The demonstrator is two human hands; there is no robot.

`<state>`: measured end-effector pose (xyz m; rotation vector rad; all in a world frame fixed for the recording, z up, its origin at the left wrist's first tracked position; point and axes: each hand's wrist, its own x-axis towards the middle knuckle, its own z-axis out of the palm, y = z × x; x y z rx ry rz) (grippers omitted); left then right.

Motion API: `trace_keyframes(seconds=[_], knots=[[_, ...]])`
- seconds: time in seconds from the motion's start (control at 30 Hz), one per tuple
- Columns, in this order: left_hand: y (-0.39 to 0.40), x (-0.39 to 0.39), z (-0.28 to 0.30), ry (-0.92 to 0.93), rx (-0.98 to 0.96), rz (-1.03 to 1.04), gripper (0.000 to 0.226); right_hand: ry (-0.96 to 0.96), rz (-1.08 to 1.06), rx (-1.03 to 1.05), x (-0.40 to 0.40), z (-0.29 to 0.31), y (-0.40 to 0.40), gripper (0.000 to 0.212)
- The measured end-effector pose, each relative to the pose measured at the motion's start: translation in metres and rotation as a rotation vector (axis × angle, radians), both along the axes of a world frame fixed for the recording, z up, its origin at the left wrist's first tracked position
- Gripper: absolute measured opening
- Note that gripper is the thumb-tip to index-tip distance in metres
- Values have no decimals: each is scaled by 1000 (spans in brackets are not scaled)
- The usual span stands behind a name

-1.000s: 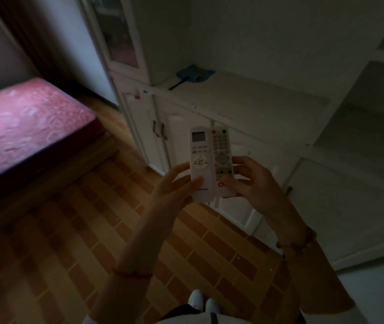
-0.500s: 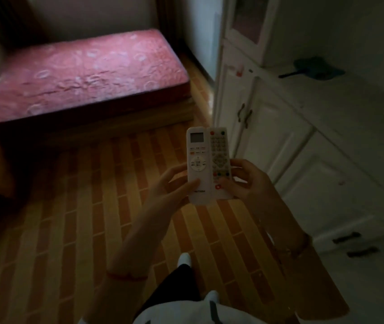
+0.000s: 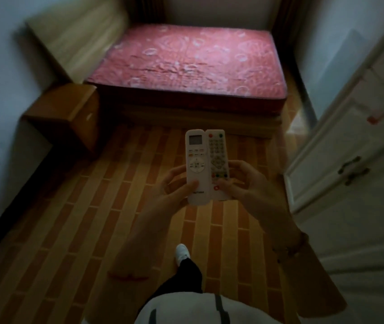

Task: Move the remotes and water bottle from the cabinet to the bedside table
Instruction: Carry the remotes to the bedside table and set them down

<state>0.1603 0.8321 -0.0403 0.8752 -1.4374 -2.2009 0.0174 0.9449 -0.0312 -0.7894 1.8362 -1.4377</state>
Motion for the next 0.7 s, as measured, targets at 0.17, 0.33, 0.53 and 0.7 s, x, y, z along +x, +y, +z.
trace_keyframes(seconds=[0.17, 0.33, 0.53, 0.7], knots=[[-105, -8, 9, -6, -33, 126, 38, -8, 135, -4, -19, 11, -118, 38], [-192, -14, 15, 0, -46, 227, 35, -7, 237, -25, -34, 16, -221, 37], [-276, -24, 6, -26, -2, 378, 39, -76, 385, -26, -54, 6, -328, 39], [-355, -49, -11, -34, 24, 501, 36, -62, 488, -26, -83, -11, -426, 35]])
